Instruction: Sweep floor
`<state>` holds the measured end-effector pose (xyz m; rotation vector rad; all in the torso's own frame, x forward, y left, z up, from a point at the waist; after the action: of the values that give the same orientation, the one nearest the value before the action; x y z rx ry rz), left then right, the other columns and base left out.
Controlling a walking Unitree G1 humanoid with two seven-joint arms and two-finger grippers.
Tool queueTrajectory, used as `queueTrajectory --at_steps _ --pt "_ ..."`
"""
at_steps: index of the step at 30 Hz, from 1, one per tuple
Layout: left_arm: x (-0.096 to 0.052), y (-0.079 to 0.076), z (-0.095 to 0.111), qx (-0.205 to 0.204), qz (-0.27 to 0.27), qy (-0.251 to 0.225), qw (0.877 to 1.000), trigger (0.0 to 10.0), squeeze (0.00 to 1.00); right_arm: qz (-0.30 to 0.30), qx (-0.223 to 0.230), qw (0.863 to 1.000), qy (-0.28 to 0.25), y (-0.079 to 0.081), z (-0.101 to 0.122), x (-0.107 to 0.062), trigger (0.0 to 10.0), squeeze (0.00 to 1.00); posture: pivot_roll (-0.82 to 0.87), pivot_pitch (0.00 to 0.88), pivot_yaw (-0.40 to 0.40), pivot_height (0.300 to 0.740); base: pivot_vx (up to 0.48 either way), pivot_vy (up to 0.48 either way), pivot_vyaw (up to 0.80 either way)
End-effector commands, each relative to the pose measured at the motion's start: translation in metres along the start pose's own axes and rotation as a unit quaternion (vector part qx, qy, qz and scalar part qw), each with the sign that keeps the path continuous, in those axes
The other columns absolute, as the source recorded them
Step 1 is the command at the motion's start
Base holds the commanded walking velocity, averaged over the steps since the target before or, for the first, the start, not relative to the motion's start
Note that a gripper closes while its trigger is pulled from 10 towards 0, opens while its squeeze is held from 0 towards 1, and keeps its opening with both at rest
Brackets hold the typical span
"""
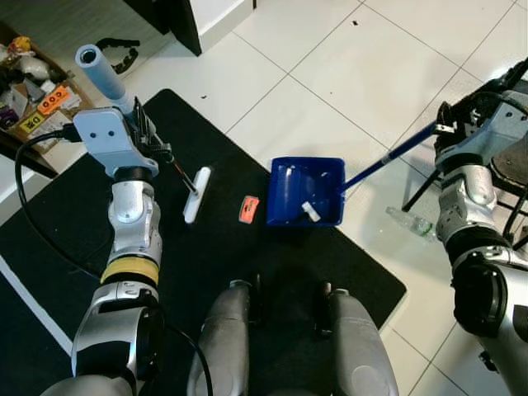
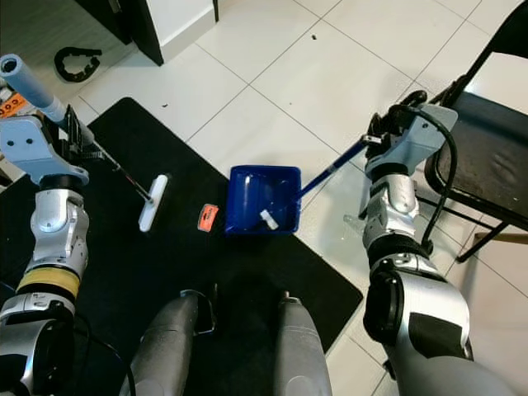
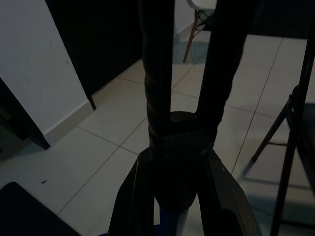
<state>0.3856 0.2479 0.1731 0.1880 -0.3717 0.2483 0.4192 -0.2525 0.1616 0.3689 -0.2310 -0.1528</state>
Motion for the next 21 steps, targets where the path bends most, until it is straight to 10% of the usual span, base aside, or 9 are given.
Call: queueTrajectory --at_steps 1,21 --pt "-0.003 -0.001 0.001 0.000 0.000 -0.012 1.000 10.0 0.00 -0.005 0.022 1.000 -0.002 0.001 0.001 0.001 0.0 0.00 0.08 0.273 -0.047 0.740 0.000 0.000 0.00" --pt "0.000 -0.007 -0.001 0.003 -0.005 -0.006 1.000 10.0 0.00 -0.043 -0.024 0.998 0.036 -0.009 -0.016 -0.005 0.0 0.00 0.07 0.260 -0.035 0.740 0.000 0.000 0.00"
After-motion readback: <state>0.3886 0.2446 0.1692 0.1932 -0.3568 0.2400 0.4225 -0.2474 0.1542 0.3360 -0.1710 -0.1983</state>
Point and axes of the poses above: a point about 5 cm out from each wrist's last joint towards the gripper, its own x axis pointing out of the wrist towards the gripper, its own z axis along the axis of the wrist's last joint, y = z × x, the point moved 5 cm from there along x, pointing out of the wrist towards the gripper, and after that the axes turned 8 degrees about x, right-handed, at the moved point
